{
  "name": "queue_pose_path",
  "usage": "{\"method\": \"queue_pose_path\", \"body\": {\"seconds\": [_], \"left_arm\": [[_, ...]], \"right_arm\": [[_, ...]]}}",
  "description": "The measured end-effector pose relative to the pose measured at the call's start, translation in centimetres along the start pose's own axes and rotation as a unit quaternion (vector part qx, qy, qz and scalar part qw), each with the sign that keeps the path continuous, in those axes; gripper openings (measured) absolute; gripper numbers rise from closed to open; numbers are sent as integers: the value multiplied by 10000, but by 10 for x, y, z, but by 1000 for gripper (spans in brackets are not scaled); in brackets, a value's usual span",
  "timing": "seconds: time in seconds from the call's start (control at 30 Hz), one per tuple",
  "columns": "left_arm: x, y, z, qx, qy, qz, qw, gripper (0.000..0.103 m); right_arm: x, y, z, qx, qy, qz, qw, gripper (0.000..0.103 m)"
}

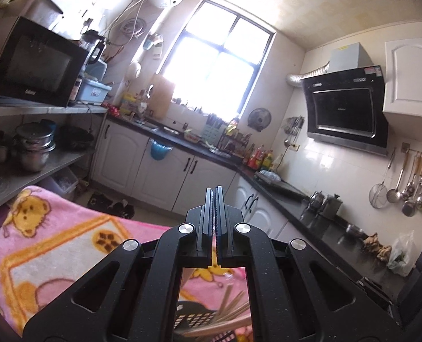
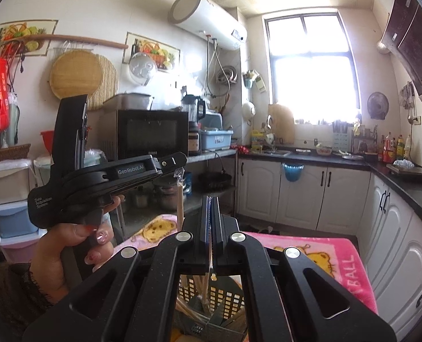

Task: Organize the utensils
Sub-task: 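Lift both held chopsticks upright and carry them over the green caddy, then lower the chopsticks into the caddy and open both tools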

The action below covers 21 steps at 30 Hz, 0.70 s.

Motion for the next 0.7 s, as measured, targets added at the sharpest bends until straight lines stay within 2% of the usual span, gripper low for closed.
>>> {"method": "queue_pose_path", "body": {"seconds": [0.37, 0.7], "left_arm": [[-42, 21, -9, 440, 469, -114, 9979, 0], [-74, 28, -11, 637, 1008, -226, 9926, 0]], "right_arm": [[-35, 2, -35, -89, 494, -63, 9987, 1], [-62, -2, -41, -39, 782, -328, 9964, 1]]}}
Point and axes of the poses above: each gripper's, at about its wrist camera, not at the fingertips, and z roughly against the way its jaws point, y to its left, x to its top, the point moved 5 cm from there along -z, roughly the way its jaws point, and after that the axes turned 8 degrees about y, right-handed, at the moved point
